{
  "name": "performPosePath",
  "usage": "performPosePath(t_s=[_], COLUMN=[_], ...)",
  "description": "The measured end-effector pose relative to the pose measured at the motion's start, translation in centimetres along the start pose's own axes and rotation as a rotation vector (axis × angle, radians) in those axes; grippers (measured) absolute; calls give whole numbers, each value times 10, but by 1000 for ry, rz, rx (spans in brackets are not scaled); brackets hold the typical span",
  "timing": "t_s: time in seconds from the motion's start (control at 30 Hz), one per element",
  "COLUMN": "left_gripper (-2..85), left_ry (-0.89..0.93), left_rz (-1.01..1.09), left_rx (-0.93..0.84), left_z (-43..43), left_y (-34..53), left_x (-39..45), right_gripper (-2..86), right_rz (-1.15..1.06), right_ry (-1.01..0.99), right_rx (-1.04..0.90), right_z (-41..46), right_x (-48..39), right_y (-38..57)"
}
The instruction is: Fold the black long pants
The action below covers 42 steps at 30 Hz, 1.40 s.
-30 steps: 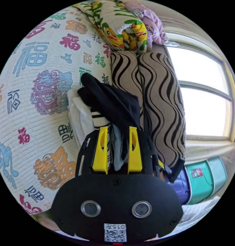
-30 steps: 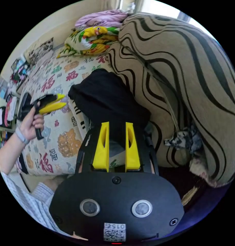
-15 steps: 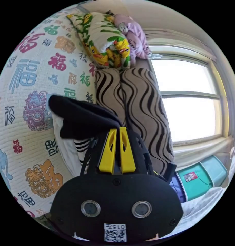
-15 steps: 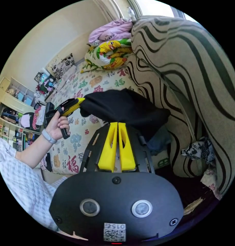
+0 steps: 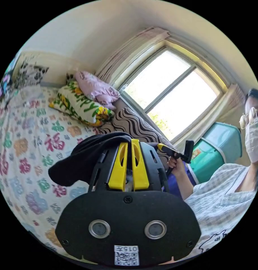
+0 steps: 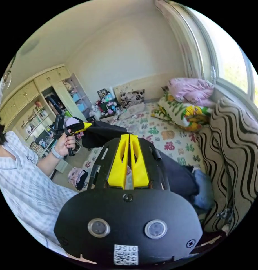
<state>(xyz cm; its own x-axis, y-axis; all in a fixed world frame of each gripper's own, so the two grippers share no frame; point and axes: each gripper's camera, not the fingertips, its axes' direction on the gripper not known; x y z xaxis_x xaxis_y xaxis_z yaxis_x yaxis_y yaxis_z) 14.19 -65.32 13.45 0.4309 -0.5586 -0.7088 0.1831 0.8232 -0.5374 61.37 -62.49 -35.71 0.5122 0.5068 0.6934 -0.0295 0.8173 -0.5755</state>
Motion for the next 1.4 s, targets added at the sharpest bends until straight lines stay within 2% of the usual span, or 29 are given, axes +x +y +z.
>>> performPosePath(t_s=[0.17,0.23,0.37,0.43,0.53,0.7,0.87,1.0,1.07,1.13,1.27,1.33,1.37,1.4], left_gripper=[0,0,0,-2,-3,-3,-3,-2,-1,0,6,16,20,30], left_ry=[-85,-176,-299,-288,-278,-220,-240,-364,-451,-531,-682,-761,-751,-700], left_rz=[109,137,166,144,153,249,373,374,311,172,16,-177,-266,-445], left_rx=[51,89,103,83,77,150,326,410,383,283,37,-123,-157,-277], left_z=[-91,-128,-160,-164,-160,-170,-214,-257,-265,-263,-229,-198,-192,-180], left_y=[22,37,46,47,37,-13,-44,-28,-13,8,51,95,107,134], left_x=[39,51,57,52,49,59,81,71,51,6,-83,-155,-174,-212], right_gripper=[-5,-5,-5,-5,-4,-4,-4,-5,-4,-4,-1,2,6,9], right_rz=[-155,-193,-221,-213,-91,-53,-295,-457,-514,-506,-328,-238,-176,-145], right_ry=[-59,-88,-79,-46,-60,-66,-30,-108,-155,-164,-182,-198,-193,-188], right_rx=[41,33,-80,-127,-171,-78,70,59,-41,-160,-492,-628,-765,-840], right_z=[-14,-11,23,38,58,45,6,16,57,108,273,343,389,409], right_x=[-103,-130,-166,-168,-144,-114,-131,-149,-151,-142,-85,-58,-40,-32], right_y=[-22,-25,-37,-40,-54,-122,-224,-264,-276,-279,-253,-226,-203,-190])
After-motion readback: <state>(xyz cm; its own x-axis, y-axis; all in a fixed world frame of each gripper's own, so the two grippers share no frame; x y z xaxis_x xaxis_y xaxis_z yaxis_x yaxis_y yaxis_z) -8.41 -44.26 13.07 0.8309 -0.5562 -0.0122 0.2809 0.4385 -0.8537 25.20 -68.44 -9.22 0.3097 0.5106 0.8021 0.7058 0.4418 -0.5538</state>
